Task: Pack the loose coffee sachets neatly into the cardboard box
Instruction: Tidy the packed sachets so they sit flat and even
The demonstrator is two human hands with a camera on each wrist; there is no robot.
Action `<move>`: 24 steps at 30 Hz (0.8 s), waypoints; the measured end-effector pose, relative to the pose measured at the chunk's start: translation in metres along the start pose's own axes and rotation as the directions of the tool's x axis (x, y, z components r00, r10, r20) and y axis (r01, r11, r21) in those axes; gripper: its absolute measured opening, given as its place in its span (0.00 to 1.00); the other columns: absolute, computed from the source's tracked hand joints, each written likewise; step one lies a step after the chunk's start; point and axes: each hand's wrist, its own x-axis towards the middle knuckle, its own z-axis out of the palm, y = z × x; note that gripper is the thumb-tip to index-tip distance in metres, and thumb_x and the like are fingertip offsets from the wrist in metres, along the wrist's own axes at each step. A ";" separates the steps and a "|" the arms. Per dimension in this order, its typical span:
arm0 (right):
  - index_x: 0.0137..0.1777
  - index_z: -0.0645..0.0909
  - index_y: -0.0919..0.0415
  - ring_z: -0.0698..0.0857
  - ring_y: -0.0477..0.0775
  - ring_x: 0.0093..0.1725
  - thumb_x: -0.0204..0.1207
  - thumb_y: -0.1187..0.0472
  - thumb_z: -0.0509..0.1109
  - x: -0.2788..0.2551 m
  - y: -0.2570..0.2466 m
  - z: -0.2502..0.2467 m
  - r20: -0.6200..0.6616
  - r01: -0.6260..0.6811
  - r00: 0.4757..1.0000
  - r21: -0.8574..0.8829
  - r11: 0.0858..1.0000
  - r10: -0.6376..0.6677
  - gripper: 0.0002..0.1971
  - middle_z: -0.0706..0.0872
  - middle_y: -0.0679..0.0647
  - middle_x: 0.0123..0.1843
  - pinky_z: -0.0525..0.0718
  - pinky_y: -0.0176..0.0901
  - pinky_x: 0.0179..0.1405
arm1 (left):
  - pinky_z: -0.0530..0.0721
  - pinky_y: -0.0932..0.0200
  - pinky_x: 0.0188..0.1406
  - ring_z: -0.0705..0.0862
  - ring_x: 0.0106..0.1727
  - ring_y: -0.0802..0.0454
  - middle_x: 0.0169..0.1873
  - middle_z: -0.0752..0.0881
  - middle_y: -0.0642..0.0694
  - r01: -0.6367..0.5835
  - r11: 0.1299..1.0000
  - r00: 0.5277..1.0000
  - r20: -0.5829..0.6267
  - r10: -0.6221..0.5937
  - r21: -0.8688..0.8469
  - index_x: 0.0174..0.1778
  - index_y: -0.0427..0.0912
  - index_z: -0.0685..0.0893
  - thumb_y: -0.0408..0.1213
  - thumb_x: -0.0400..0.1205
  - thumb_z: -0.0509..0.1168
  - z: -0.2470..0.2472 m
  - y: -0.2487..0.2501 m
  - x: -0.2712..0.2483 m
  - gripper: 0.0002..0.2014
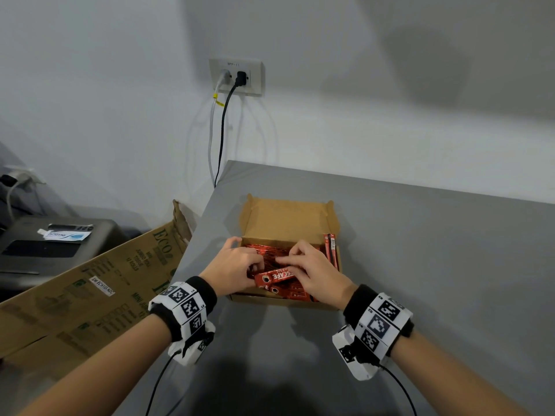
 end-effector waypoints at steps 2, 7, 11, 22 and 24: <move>0.60 0.85 0.59 0.71 0.41 0.47 0.80 0.63 0.66 0.000 -0.001 0.002 0.027 0.004 1.000 -0.025 1.000 -0.003 0.12 0.70 0.48 0.49 0.68 0.18 0.51 | 0.48 0.56 0.73 0.81 0.53 0.56 0.47 0.85 0.56 0.006 1.000 1.000 0.005 -0.006 0.003 0.46 0.49 0.84 0.52 0.75 0.69 -0.001 0.001 0.000 0.12; 0.59 0.84 0.60 0.76 0.43 0.52 0.78 0.63 0.69 0.001 0.000 0.001 0.176 -0.010 0.984 -0.134 0.991 0.034 0.11 0.78 0.52 0.58 0.69 0.24 0.53 | 0.49 0.55 0.73 0.81 0.52 0.57 0.46 0.84 0.56 0.013 1.000 1.000 0.013 -0.013 -0.019 0.45 0.49 0.84 0.54 0.74 0.70 -0.002 0.001 -0.002 0.13; 0.59 0.84 0.61 0.77 0.44 0.47 0.76 0.67 0.68 0.002 0.000 -0.004 0.288 0.002 0.955 -0.226 0.974 0.065 0.13 0.80 0.51 0.51 0.73 0.31 0.49 | 0.47 0.55 0.74 0.80 0.54 0.57 0.47 0.84 0.56 0.022 1.000 0.999 0.037 -0.021 -0.004 0.46 0.50 0.83 0.54 0.75 0.69 -0.003 0.001 -0.002 0.13; 0.58 0.65 0.55 0.79 0.44 0.26 0.70 0.71 0.71 0.007 -0.009 -0.020 0.042 -0.112 0.993 0.165 0.980 0.107 0.23 0.82 0.55 0.34 0.79 0.39 0.25 | 0.49 0.53 0.73 0.81 0.54 0.54 0.46 0.85 0.54 0.005 0.999 1.000 0.001 -0.005 -0.037 0.44 0.48 0.84 0.53 0.74 0.70 -0.001 0.001 -0.002 0.13; 0.76 0.50 0.44 0.80 0.42 0.25 0.71 0.72 0.71 0.006 -0.015 -0.010 0.013 -0.080 0.997 0.235 0.969 0.080 0.43 0.82 0.57 0.31 0.80 0.37 0.26 | 0.48 0.54 0.73 0.81 0.55 0.55 0.47 0.85 0.54 0.002 1.000 1.000 0.001 -0.002 -0.028 0.45 0.48 0.84 0.53 0.74 0.70 -0.001 0.001 -0.001 0.13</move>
